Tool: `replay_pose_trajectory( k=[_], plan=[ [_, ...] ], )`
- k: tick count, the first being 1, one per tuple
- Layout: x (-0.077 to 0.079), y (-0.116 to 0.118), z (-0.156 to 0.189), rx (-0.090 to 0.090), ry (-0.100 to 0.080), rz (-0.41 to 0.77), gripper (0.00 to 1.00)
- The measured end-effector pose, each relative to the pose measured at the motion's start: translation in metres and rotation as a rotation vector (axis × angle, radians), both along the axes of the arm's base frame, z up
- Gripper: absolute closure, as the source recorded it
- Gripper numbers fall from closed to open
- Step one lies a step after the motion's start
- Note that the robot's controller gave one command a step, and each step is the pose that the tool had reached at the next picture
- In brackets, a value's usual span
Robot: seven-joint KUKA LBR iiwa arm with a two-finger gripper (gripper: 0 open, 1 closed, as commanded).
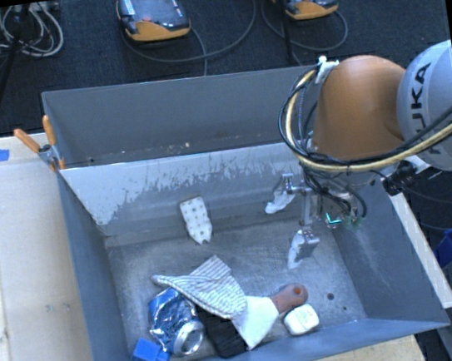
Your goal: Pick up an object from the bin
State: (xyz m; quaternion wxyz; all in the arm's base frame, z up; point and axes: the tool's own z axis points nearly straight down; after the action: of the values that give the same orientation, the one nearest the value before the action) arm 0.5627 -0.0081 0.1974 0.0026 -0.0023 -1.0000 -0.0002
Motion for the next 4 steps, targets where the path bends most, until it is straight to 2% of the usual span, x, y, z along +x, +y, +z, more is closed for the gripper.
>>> replay_pose_trajectory(
  k=[1, 2, 3, 4],
  plan=[
    [0.001, 0.000, 0.002, 0.000, -0.004, 0.000, 0.00],
    [-0.007, -0.003, -0.014, 0.000, -0.013, 0.089, 0.00],
    [-0.016, -0.016, -0.075, 0.000, -0.009, 0.282, 0.00],
    [-0.038, -0.032, -0.112, 0.001, -0.005, 0.647, 1.00]
  ],
)
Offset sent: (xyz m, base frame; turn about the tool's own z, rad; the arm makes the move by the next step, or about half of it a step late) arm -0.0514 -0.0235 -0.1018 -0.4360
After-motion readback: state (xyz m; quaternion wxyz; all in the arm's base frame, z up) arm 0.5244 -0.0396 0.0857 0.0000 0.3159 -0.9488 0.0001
